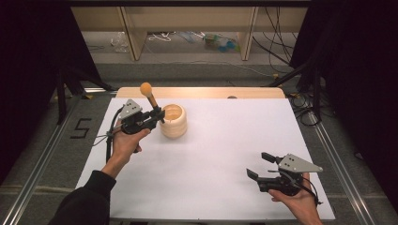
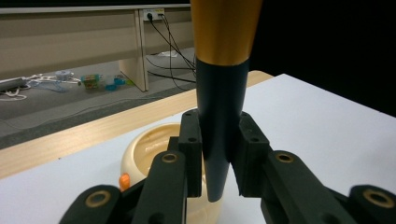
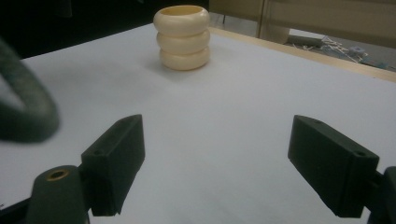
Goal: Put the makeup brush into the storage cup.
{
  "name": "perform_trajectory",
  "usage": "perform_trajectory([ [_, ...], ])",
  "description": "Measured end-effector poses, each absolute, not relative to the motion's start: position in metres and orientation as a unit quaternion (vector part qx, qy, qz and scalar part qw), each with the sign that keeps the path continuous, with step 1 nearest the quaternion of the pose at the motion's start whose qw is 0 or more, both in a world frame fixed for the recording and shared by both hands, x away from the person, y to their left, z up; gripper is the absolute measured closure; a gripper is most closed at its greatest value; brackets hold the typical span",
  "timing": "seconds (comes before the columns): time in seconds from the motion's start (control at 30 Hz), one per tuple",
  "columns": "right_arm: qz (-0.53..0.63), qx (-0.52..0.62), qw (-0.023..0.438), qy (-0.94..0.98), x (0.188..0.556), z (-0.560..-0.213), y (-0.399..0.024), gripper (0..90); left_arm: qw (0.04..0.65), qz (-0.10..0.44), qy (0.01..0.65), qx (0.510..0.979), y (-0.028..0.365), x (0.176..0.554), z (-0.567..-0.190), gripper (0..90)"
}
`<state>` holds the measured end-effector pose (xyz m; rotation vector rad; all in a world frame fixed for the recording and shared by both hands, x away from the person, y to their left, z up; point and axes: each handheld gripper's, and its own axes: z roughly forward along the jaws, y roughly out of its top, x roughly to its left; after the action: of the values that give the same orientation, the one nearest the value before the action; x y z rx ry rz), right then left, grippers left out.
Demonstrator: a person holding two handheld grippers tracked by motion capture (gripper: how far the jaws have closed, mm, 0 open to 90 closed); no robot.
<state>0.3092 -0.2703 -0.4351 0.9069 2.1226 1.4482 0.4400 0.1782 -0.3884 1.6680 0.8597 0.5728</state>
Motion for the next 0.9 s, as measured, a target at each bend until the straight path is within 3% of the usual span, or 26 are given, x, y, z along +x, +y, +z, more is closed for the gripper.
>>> perform_trajectory([
  [0.47, 0.522, 0.328, 0.203, 0.761, 0.309, -0.435, -0.269, 20.2, 0.550, 0.251, 0.364, 0.708, 0.168, 0.462, -0.377, 75.8],
  [0.9, 0.523, 0.320, 0.203, 0.763, 0.310, -0.435, -0.269, 20.4, 0.536, 0.255, 0.377, 0.711, 0.162, 0.482, -0.390, 75.8],
])
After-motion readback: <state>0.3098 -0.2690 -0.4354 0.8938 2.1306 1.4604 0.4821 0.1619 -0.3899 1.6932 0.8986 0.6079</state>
